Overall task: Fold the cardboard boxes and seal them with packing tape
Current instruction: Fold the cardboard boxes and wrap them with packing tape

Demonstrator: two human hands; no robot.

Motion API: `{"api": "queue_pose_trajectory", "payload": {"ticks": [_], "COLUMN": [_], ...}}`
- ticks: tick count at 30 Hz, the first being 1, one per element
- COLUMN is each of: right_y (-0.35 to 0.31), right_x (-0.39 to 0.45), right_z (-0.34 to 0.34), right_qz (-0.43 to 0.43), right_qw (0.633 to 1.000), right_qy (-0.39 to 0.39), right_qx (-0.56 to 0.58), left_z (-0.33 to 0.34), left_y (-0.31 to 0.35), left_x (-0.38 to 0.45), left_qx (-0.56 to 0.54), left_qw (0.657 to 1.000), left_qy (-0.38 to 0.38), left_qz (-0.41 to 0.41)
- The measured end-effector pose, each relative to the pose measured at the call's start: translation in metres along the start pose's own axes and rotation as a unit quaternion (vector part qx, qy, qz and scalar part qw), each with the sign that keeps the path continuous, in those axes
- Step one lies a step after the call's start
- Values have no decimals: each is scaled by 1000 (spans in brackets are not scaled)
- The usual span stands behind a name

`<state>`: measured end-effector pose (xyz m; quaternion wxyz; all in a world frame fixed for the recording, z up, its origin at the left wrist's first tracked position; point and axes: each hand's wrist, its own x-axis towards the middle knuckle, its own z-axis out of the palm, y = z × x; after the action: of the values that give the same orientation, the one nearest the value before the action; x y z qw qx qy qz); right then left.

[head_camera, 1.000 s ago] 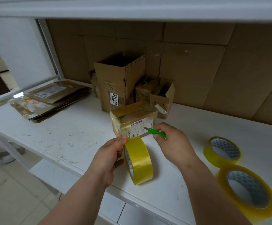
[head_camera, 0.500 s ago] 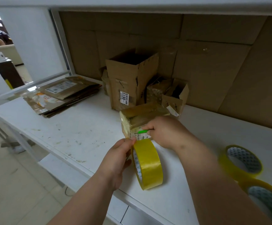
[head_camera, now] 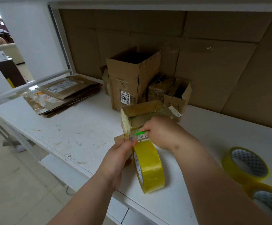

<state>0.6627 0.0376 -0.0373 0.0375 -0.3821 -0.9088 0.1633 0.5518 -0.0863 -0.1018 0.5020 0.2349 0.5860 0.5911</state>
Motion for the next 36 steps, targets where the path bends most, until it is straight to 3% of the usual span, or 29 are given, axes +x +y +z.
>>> {"api": "queue_pose_trajectory", "payload": {"ticks": [4, 9, 14, 17, 19, 21, 23, 25, 27, 31, 36], "right_y": [7, 21, 40, 47, 47, 43, 35, 23, 9, -4, -6], "right_x": [-2, -11, -24, -31, -33, -34, -33, -30, -27, -23, -19], "right_z": [0, 0, 12, 29, 39, 45, 43, 39, 38, 45, 45], "right_qz": [10, 42, 97, 163, 189, 195, 195, 211, 229, 276, 287], "right_qw": [1000, 996, 994, 987, 982, 978, 973, 922, 855, 773, 758], "right_qy": [-16, 0, 33, 5, -4, 52, 102, 99, 44, -18, -18], "right_qx": [3, -76, -43, 7, -22, -46, 67, 309, 464, 570, 585], "left_z": [0, -2, -3, -1, 0, 0, 0, 1, 2, 3, -3], "left_y": [2, 3, 2, 3, 2, 2, 3, 4, 5, 9, 8], "left_x": [3, 7, 8, 9, 9, 9, 8, 7, 5, 1, 1], "left_qx": [-5, -16, -15, -14, -12, -11, -12, -11, -7, 16, 42], "left_qw": [1000, 1000, 1000, 1000, 1000, 1000, 999, 1000, 1000, 1000, 999], "left_qy": [9, 2, 11, 14, 14, 16, 19, 17, 10, -14, -25], "left_qz": [-12, -11, -15, -15, -18, -21, -24, -22, -20, -15, -13]}}
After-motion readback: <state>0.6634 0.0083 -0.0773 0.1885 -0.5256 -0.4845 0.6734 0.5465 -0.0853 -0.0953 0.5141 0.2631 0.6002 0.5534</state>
